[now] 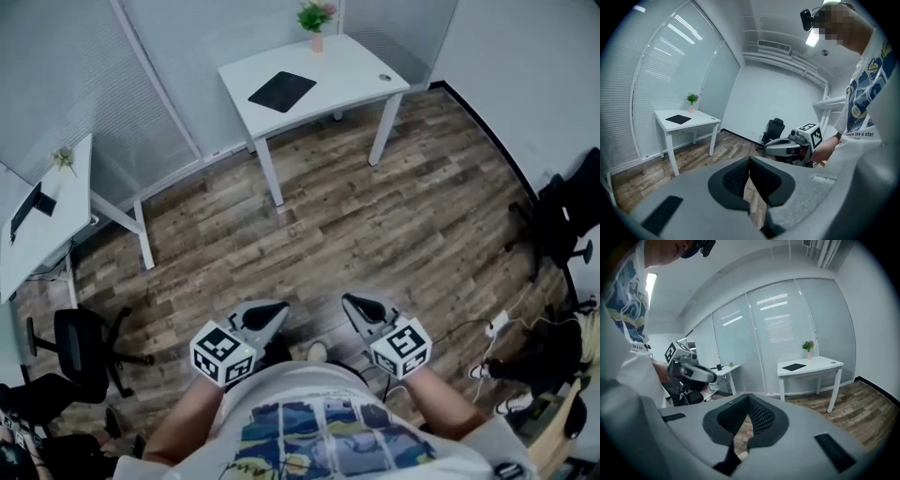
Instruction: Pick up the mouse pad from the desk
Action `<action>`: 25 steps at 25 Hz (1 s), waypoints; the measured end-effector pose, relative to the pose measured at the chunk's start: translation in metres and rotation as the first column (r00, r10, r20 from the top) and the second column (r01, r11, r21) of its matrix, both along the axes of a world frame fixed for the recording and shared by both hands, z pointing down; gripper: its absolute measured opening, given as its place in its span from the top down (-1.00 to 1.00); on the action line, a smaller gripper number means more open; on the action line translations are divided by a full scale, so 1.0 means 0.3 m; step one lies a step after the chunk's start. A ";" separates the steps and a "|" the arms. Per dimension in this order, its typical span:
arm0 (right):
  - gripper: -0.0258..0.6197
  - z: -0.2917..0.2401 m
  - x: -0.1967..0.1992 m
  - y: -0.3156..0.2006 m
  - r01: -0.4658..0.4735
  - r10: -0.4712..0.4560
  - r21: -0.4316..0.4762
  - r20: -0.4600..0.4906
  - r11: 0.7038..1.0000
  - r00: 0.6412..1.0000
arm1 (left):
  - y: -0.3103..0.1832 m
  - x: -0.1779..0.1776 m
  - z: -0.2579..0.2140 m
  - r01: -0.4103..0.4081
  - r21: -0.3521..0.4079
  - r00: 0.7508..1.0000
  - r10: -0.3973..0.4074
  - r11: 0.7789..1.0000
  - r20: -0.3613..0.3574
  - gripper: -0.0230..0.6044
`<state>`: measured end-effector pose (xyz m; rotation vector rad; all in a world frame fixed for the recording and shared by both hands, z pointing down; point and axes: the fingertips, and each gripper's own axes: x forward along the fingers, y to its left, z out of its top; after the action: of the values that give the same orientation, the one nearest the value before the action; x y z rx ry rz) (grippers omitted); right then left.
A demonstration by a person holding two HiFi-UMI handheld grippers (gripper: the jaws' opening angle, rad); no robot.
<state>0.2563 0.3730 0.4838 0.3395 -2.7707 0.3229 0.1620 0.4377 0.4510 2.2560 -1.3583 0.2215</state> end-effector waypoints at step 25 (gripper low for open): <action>0.69 0.020 -0.710 -0.784 -0.160 0.161 0.017 -0.125 0.987 0.979 | -0.988 -0.818 0.093 -0.136 0.011 0.991 0.136 0.991 -0.006 0.71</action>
<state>0.0433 0.1377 0.4899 0.5676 -2.6269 0.3194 -0.0835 0.1414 0.4790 2.3581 -1.2062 0.2537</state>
